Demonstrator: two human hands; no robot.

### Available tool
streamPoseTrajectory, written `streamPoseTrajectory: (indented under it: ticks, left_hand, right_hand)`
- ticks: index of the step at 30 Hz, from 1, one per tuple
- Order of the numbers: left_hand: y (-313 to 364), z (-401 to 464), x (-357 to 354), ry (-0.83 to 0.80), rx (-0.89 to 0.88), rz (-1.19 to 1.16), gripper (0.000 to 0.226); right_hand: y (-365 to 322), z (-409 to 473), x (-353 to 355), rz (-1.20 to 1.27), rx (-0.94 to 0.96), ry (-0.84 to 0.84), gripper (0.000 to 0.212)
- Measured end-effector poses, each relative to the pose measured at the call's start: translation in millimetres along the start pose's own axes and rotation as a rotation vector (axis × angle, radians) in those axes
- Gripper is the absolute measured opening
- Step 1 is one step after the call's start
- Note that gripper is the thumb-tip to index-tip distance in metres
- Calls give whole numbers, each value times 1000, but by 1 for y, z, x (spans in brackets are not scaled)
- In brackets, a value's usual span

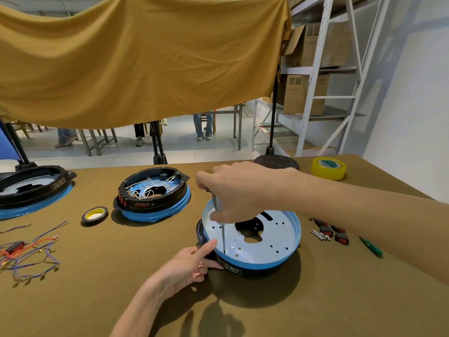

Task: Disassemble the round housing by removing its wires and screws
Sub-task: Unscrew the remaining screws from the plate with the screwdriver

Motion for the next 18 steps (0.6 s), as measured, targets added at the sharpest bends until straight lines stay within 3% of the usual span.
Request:
streamPoseTrajectory:
  ticks: [2, 4, 6, 9, 12, 14, 16, 18]
  left_hand:
    - [0, -1, -1, -6, -3, -11, 90]
    - [1, -1, -2, -15, -5, -16, 86]
    - [1, 0, -2, -10, -3, -16, 86]
    - [0, 1, 0, 6, 3, -23, 88]
    - [0, 2, 0, 10, 2, -7, 87]
    - [0, 3, 1, 11, 2, 4, 89]
    - [0, 3, 1, 11, 4, 6, 91]
    - [0, 2, 0, 7, 9, -5, 91]
  right_hand:
    - [-3, 1, -2, -202, -123, 117, 44]
    - [-2, 4, -5, -202, -127, 101, 38]
    - [3, 7, -6, 43, -29, 12, 20]
    - [6, 2, -2, 316, 70, -146, 49]
    - [1, 1, -5, -38, -41, 9, 43]
    - [0, 0, -4, -191, -136, 73, 55]
    - [2, 4, -7, -111, -81, 69, 40]
    - [5, 2, -7, 149, 28, -15, 16]
Point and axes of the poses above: each hand's wrist, its own z-axis towards the middle knuckle, its own x-axis out of the back of the hand, y = z × x, the point moved 3 cm from there along z, towards the middle knuckle, and after that the axes turned 14 degrees about -z, right-handed, at the moved point
